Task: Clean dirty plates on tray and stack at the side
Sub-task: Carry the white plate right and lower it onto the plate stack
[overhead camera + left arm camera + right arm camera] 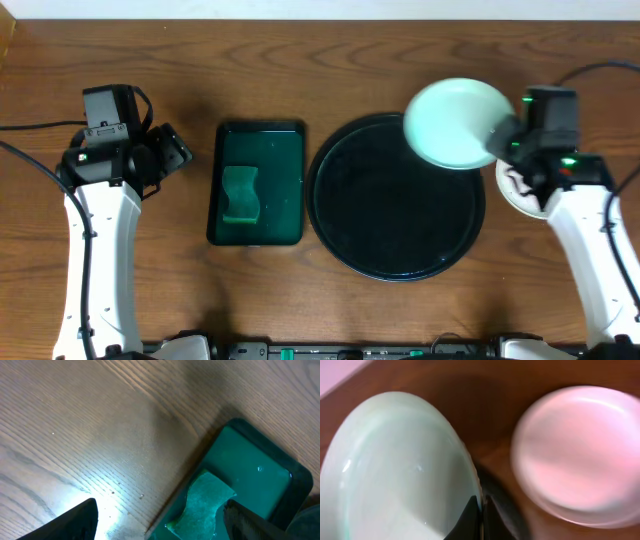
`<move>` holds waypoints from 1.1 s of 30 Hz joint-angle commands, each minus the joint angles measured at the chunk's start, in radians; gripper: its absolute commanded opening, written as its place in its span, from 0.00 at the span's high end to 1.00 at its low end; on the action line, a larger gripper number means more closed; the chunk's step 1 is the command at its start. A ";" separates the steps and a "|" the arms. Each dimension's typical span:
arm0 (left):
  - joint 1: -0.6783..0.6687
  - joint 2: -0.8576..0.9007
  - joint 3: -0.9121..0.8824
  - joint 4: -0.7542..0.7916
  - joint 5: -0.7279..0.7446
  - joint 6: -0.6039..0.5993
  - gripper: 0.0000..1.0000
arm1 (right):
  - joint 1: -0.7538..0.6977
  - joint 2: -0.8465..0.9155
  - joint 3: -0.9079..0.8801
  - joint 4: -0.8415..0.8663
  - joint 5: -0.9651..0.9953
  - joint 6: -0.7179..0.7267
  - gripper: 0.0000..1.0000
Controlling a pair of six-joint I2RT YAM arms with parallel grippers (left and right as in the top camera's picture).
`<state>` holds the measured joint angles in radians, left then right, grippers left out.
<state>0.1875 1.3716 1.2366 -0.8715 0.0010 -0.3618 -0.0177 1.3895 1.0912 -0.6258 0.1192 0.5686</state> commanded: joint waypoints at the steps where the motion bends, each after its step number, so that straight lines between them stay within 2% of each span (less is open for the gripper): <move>1: 0.004 -0.003 0.012 -0.003 -0.002 0.006 0.20 | -0.119 -0.017 0.012 -0.030 -0.008 -0.041 0.99; 6: 0.004 -0.003 0.012 -0.003 -0.002 0.006 0.20 | -0.294 -0.017 0.012 -0.074 -0.008 -0.054 0.99; 16: 0.004 -0.003 0.012 -0.003 -0.002 0.006 0.20 | -0.505 -0.013 0.004 -0.112 0.024 -0.075 0.99; 33: 0.004 -0.003 0.012 -0.003 -0.002 0.006 0.20 | -0.544 0.098 -0.078 -0.017 0.055 -0.015 0.99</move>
<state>0.1871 1.3716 1.2366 -0.8711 0.0010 -0.3618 -0.5571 1.4559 1.0218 -0.6537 0.1688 0.5343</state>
